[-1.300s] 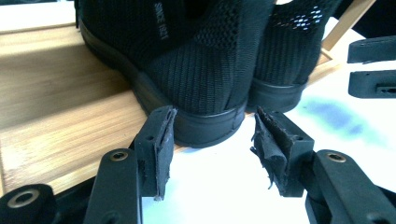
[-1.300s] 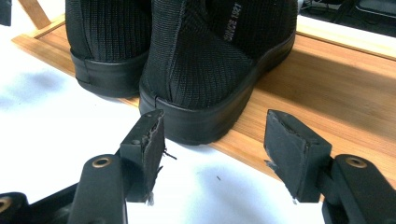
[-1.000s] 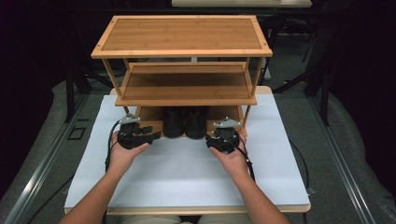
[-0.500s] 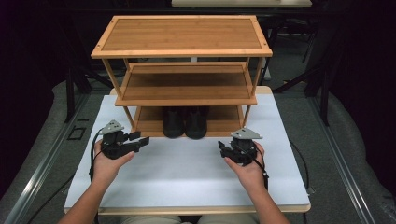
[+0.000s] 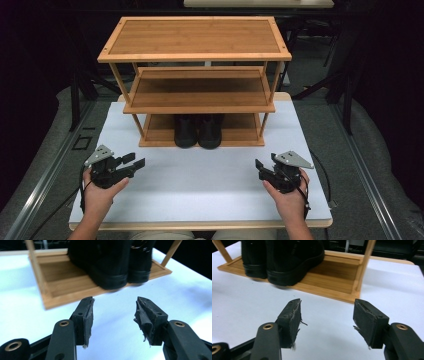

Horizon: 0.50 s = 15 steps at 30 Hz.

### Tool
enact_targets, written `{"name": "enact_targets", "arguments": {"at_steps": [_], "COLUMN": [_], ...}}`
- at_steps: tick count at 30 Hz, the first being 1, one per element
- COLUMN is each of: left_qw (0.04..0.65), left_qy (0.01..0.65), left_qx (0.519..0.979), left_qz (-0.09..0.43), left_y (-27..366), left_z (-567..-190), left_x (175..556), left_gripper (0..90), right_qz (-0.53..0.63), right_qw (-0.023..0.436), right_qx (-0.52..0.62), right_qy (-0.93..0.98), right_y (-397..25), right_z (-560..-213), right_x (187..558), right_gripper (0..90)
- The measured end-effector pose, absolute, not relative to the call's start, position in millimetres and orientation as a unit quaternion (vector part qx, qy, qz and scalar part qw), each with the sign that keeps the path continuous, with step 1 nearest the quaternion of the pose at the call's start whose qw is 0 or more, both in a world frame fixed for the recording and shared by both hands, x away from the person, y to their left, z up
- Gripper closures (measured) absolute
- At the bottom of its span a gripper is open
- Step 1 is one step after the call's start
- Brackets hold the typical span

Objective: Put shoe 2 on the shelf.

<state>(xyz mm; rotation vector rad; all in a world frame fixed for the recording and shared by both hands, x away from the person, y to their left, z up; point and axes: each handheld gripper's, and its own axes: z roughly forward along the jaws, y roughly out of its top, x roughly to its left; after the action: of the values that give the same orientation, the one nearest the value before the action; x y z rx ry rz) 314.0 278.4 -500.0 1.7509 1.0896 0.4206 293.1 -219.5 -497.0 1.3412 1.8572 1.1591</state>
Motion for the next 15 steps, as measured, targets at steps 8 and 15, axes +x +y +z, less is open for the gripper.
{"name": "enact_targets", "arguments": {"at_steps": [8,15], "left_qw": [0.468,0.461], "left_qy": [0.467,0.469], "left_qx": [0.728,0.735], "left_qz": [0.182,0.164], "left_y": [291.1,289.9], "left_z": [-527.8,-538.2], "left_x": [315.7,322.6], "left_gripper": [48.3,48.3], "right_qz": [0.409,0.407], "right_qw": [0.271,0.265], "right_qx": [0.520,0.526], "right_qy": [0.699,0.699], "right_y": [-230.6,-229.1], "right_z": [-530.7,-541.7], "right_x": [299.9,302.3], "right_gripper": [38.9,39.0]}}
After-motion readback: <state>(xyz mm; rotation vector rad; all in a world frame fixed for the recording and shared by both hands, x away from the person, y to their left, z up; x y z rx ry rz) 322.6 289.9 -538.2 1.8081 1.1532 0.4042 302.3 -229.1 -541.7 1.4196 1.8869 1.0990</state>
